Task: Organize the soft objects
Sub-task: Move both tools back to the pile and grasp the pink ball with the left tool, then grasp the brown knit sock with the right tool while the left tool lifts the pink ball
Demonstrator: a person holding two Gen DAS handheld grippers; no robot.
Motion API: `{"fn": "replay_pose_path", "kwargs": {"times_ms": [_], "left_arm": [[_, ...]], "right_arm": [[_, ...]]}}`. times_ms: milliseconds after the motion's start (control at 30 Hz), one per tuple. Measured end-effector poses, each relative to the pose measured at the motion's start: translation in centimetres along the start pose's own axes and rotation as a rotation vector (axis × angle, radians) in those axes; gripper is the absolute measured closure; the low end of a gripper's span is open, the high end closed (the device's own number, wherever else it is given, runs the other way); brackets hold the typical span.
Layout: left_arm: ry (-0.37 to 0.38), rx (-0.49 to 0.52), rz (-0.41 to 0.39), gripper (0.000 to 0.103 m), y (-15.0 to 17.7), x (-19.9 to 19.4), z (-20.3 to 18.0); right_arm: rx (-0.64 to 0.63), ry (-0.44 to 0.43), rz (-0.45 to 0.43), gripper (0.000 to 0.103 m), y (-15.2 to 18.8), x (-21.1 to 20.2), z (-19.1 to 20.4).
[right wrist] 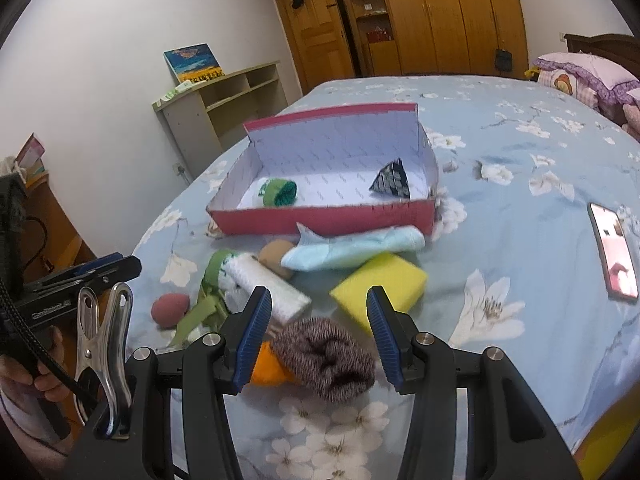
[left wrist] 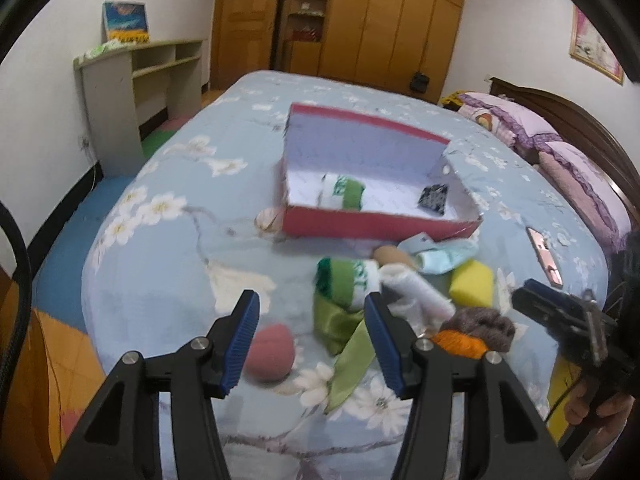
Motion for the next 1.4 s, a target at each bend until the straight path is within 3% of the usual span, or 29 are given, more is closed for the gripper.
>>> {"fn": "replay_pose_path", "kwargs": {"times_ms": [233, 800, 1133, 1300, 1400], "left_arm": [[-0.043, -0.01, 0.014, 0.045, 2.2, 1.3, 1.4], [0.001, -0.054, 0.088, 0.046, 4.7, 5.0, 2.0], [-0.031, -0.055, 0.092, 0.05, 5.0, 5.8, 2.6], [-0.022, -0.076, 0.114, 0.059, 5.4, 6.6, 2.8], [-0.021, -0.072, 0.117, 0.059, 5.6, 6.8, 2.9]], "right_arm": [[0.017, 0.005, 0.015, 0.052, 1.8, 0.1, -0.6], [0.022, 0.027, 0.087, 0.047, 4.4, 3.0, -1.1], [0.054, -0.004, 0.102, 0.047, 4.9, 3.9, -1.3], [0.066, -0.01, 0.106, 0.047, 4.9, 4.3, -1.4], [0.081, -0.015, 0.109, 0.057, 5.1, 4.5, -1.6]]}}
Point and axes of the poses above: each gripper's, at about its wrist camera, not at the fingertips, and x roughly the way its jaws point, z to its left, y to its underside, the point moved 8 cm from there along x, roughly the way its jaws point, and after that the axes turned 3 degrees about x, right-handed, at the moved point
